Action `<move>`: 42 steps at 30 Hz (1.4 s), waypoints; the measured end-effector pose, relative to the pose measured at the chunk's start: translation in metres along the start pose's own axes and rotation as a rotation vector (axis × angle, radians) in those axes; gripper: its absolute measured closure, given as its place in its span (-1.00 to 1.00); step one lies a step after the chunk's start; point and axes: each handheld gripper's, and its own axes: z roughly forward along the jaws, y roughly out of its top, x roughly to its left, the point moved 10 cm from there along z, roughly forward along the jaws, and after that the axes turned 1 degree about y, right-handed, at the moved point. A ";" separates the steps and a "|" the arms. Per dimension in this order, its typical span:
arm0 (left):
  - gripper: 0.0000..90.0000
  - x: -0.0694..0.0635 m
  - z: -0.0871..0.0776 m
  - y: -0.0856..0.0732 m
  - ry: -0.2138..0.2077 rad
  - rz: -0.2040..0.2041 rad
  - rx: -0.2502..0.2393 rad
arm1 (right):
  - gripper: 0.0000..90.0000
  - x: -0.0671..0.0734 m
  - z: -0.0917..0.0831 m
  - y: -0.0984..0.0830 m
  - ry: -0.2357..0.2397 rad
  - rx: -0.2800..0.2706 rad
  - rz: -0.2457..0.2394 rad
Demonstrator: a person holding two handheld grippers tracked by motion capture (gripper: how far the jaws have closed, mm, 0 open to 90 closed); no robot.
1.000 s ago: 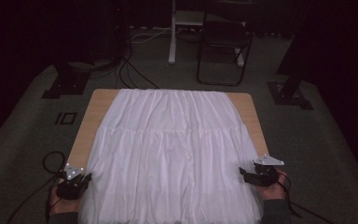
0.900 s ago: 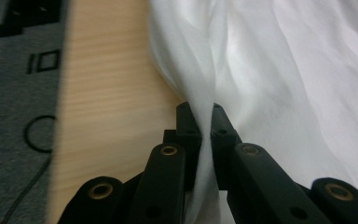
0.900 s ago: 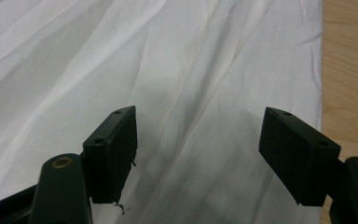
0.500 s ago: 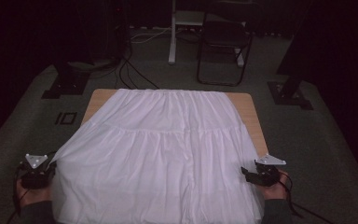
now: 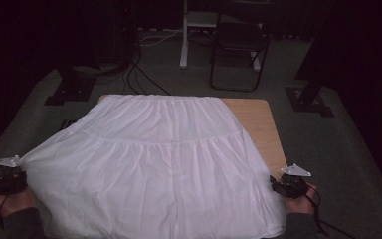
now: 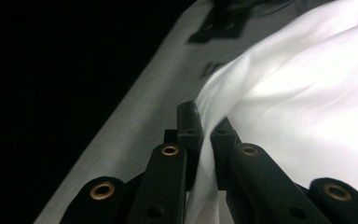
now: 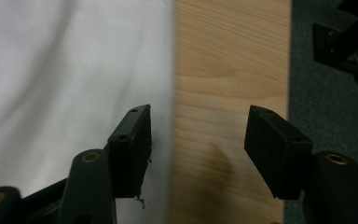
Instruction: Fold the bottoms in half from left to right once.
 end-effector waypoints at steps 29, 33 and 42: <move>0.93 -0.436 -0.268 0.048 -1.261 0.483 -0.259 | -0.18 0.030 0.007 0.002 0.156 -0.030 -0.005; 0.93 -0.487 -0.310 0.041 -1.473 0.485 -0.248 | -0.18 0.031 0.008 0.002 0.165 -0.038 -0.001; 0.14 -0.505 -0.298 0.017 -1.528 0.510 -0.147 | -0.14 0.034 0.005 0.007 0.124 -0.034 -0.040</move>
